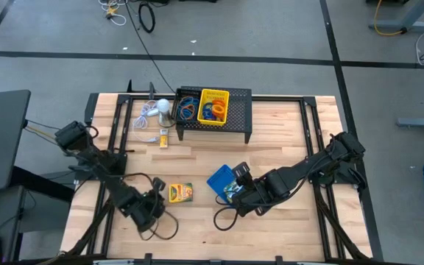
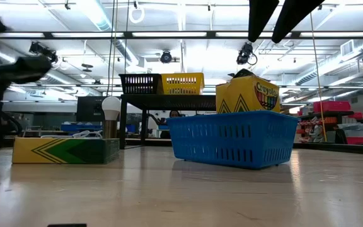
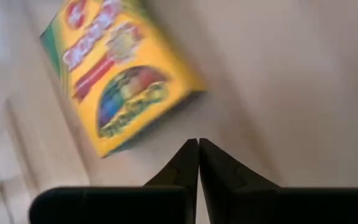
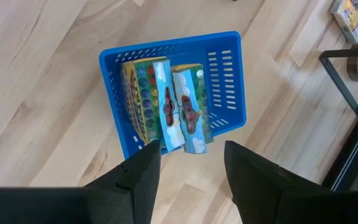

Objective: Pick & Place Office Desk Supplies
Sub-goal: Put the big yellow crayon box into the blue basket

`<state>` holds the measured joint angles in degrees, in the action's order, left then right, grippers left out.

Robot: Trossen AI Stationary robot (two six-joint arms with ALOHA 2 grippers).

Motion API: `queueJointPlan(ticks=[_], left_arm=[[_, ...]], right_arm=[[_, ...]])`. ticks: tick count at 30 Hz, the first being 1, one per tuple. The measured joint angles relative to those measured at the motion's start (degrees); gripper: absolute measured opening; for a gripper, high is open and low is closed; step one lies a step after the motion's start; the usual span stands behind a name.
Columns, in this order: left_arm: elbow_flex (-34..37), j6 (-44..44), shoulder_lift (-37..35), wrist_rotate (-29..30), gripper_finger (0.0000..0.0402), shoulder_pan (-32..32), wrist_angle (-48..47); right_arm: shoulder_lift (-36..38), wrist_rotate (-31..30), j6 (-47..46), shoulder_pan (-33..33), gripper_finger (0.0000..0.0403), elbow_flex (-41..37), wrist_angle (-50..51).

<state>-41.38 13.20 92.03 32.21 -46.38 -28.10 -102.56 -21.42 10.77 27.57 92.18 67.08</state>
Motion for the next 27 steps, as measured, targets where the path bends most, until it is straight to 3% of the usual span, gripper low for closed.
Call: queueJointPlan(ticks=[9,21,27], left_arm=[[-1.68,-9.00,-0.04,2.30,0.0073,-4.05,-0.16],[-1.68,-14.87,-0.02,2.41,0.0247,0.20,-0.37],[-1.64,-20.72,1.12,4.82,0.0240,3.27,-0.12]], right_arm=[[0.00,0.03,0.12,-0.20,0.0185,0.00,-0.88],[0.00,0.19,0.01,-0.20,0.0185,0.00,-0.95],[0.00,0.18,-0.01,-0.14,0.0185,0.00,-1.06]])
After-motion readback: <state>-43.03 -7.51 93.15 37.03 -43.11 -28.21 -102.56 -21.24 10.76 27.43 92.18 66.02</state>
